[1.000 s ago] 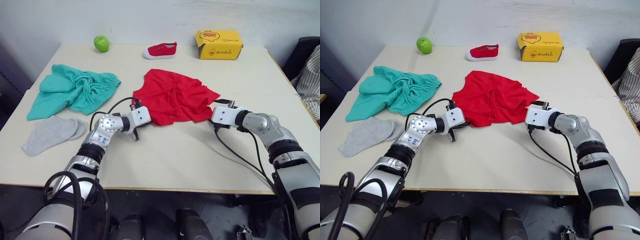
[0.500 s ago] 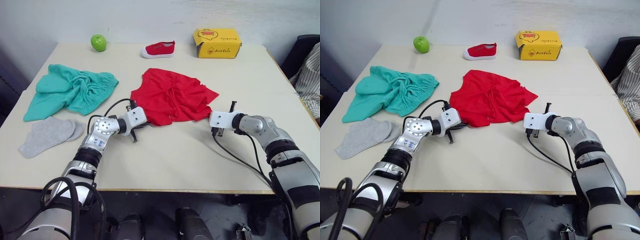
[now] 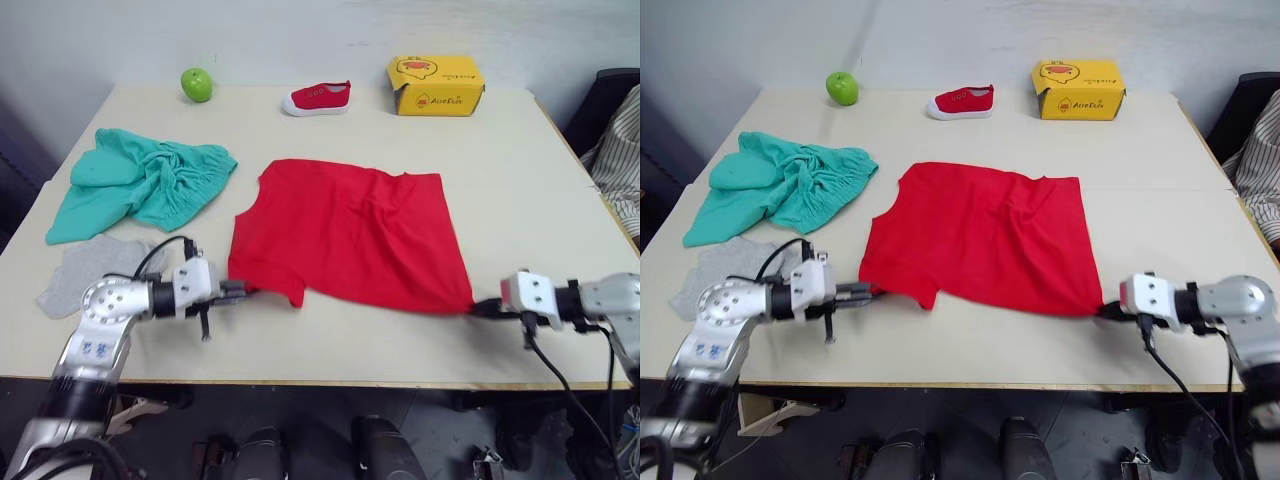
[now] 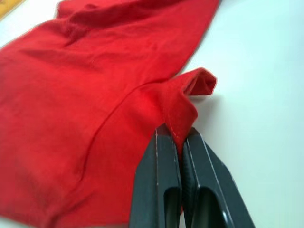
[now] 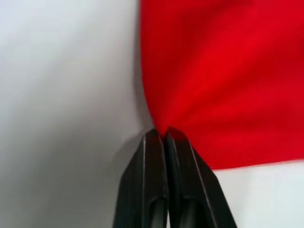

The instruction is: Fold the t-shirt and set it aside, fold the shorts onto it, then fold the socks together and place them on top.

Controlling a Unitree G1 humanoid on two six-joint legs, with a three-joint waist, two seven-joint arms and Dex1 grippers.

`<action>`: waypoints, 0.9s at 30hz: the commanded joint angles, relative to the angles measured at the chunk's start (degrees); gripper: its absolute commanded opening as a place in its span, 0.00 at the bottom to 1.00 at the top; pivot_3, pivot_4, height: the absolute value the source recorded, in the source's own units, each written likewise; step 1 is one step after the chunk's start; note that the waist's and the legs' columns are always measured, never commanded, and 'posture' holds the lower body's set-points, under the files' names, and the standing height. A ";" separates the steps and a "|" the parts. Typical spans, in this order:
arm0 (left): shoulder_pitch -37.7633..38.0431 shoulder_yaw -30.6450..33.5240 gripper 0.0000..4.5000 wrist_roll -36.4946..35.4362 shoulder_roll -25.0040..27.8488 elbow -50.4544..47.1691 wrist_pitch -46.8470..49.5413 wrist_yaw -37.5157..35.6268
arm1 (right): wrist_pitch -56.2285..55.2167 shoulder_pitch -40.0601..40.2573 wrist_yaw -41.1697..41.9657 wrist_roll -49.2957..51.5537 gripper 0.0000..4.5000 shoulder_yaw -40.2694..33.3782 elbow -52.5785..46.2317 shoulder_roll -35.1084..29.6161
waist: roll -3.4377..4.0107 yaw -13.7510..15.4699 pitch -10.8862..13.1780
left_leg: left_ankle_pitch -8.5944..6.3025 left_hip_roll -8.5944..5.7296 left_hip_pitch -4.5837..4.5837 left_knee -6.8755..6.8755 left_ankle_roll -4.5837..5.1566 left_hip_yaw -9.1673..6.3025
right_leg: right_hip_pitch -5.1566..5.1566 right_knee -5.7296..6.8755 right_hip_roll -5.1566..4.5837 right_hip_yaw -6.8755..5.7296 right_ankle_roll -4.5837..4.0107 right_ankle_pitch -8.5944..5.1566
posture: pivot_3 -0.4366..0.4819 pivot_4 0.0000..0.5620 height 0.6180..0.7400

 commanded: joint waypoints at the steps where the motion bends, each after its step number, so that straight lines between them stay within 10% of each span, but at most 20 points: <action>1: 8.45 4.65 0.00 -3.81 4.25 -10.99 5.38 -0.64 | 9.87 9.06 1.63 5.41 0.02 -4.68 -12.68 -4.87 | 0.00 -0.14 0.00 | -0.01 0.00 0.02 -0.03 0.01 0.00 | 0.00 -0.01 -0.03 -0.01 -0.01 0.00 | 0.48 0.27 1.00; 9: 17.15 7.63 0.00 -8.61 13.83 -17.63 19.48 -4.52 | 20.45 17.70 2.07 7.18 0.02 -7.48 -21.62 -8.27 | 0.02 0.00 0.00 | 0.05 -0.01 0.14 -0.26 -0.12 -0.16 | -0.02 0.01 -0.10 -0.03 -0.67 -0.36 | 0.48 0.27 1.00; 17: -25.29 -0.48 0.00 5.09 2.54 14.84 9.59 8.26 | 12.60 -15.04 -3.53 0.69 0.02 -6.28 2.43 -1.07 | 0.03 1.36 0.04 | 0.18 -0.23 -0.02 -0.09 -0.02 -0.01 | -0.09 0.01 0.09 -0.21 -0.18 0.01 | 0.48 0.27 1.00; 21: -52.83 -1.48 0.00 14.90 -4.15 44.33 -4.07 25.47 | 0.11 -42.40 -23.10 -9.30 0.02 -6.15 25.95 5.42 | -0.32 1.13 0.46 | 0.51 -0.51 -0.52 0.39 -0.35 0.26 | -0.34 0.06 0.50 -0.25 0.17 0.32 | 0.48 0.27 1.00; 27: -83.02 2.65 0.00 20.78 -0.90 67.12 -24.29 55.21 | -14.09 -71.33 -56.96 -21.01 0.02 -5.50 44.28 5.33 | -0.42 0.57 0.52 | 0.56 -0.78 -2.59 -0.01 -0.32 0.96 | -3.73 1.09 -0.31 -1.18 0.22 0.34 | 0.48 0.27 1.00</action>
